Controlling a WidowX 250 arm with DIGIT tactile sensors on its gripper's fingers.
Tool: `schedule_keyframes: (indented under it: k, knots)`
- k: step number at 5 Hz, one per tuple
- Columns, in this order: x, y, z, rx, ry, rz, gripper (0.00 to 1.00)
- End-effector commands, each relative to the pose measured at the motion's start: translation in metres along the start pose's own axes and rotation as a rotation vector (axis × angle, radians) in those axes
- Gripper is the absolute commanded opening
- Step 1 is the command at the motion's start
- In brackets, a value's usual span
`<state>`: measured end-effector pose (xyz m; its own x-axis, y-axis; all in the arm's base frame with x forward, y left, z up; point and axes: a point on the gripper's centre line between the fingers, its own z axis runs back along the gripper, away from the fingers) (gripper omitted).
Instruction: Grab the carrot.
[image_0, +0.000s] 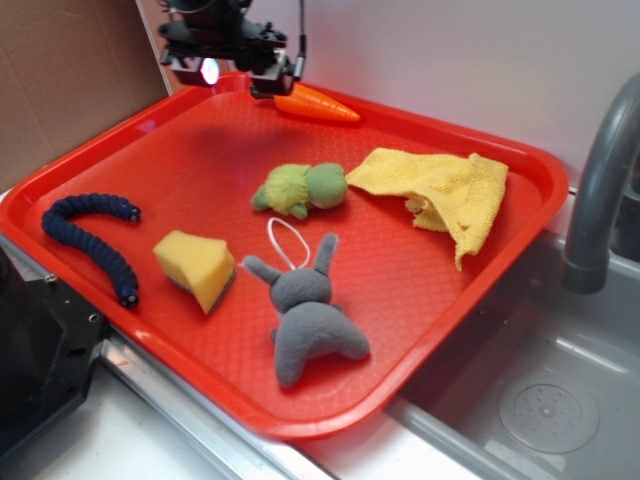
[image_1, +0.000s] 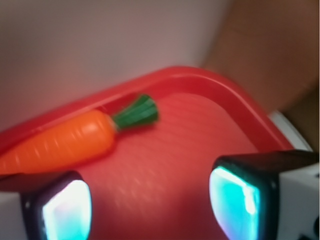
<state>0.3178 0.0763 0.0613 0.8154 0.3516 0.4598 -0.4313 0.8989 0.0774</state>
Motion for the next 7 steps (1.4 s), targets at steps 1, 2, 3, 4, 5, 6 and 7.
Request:
schedule_keyframes:
  k: [1,2,3,4,5,6,7]
  knots:
    - [0.055,-0.011,-0.005,-0.061,-0.064,0.005,1.00]
    - [0.054,-0.019,-0.017,-0.082,-0.048,-0.022,1.00]
    - [0.030,-0.019,-0.021,-0.089,-0.015,-0.042,1.00]
    - [0.024,-0.012,-0.017,-0.098,0.053,-0.028,1.00]
    - [0.008,0.005,-0.009,-0.105,0.225,0.048,0.00]
    - [-0.010,0.013,0.019,-0.094,0.320,0.060,0.00]
    - [-0.018,0.017,0.047,-0.113,0.299,0.056,0.00]
